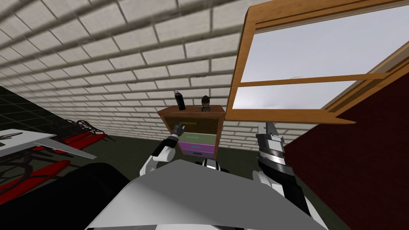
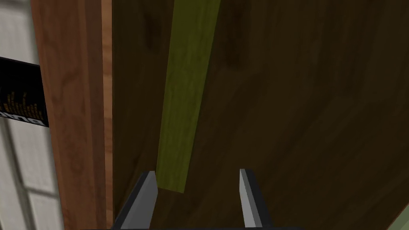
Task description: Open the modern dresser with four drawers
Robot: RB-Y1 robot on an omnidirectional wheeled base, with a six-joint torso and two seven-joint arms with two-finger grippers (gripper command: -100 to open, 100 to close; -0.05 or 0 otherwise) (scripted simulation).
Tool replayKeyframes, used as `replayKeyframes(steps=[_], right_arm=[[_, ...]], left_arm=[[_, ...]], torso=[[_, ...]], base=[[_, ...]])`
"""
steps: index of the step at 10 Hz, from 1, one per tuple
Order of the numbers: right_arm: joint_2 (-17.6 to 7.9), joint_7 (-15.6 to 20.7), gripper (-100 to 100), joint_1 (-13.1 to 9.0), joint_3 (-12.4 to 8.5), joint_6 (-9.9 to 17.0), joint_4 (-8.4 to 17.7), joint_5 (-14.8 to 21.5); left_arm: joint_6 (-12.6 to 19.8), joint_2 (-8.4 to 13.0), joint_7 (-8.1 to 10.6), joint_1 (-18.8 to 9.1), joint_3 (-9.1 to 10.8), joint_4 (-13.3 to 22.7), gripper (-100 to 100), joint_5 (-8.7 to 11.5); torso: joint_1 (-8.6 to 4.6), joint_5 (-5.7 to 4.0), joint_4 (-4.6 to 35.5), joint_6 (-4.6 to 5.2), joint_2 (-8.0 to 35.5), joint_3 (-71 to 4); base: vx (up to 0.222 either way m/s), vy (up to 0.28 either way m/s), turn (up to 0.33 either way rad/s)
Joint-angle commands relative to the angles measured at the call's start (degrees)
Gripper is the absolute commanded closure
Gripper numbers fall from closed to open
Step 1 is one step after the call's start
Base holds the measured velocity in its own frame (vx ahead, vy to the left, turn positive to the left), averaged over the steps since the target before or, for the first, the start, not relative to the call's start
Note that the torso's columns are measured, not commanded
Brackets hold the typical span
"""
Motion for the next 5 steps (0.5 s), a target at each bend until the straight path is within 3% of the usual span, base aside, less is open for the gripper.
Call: replayKeyframes(steps=[1, 3, 4, 5], right_arm=[[0.0, 0.0, 0, -0.02, 0.0, 0.0, 0.0, 0.0], [0.01, 0.0, 0, -0.03, 0.01, 0.01, 0.01, 0.0], [0.01, 0.0, 0, -0.03, 0.01, 0.01, 0.0, 0.0], [0.0, 0.0, 0, -0.01, 0.0, 0.0, 0.0, 0.0]], left_arm=[[0.05, 0.33, 0.08, 1.06, -0.21, -1.34, 100, 0.28], [0.1, 0.59, 0.14, 1.91, -0.37, -2.41, 100, 0.51], [0.2, 0.44, 0.1, 1.55, -0.31, -2.11, 100, 0.4], [1.52, 0.56, 0.35, 1.77, 0.12, -3.02, -100, 0.65]], torso=[[0.01, 0.04, 0.0, 0.05, 0.22, 0.13], [-0.13, -0.05, 0.04, 0.0, 0.09, 0.07], [0.01, -0.01, -0.02, -0.01, -0.11, -0.06], [0.04, 0.01, -0.12, 0.0, -0.49, -0.29]], base=[[-0.198, -0.03, 0.025], [-0.193, -0.024, 0.028], [-0.087, 0.002, 0.004], [0.073, -0.026, -0.009]])
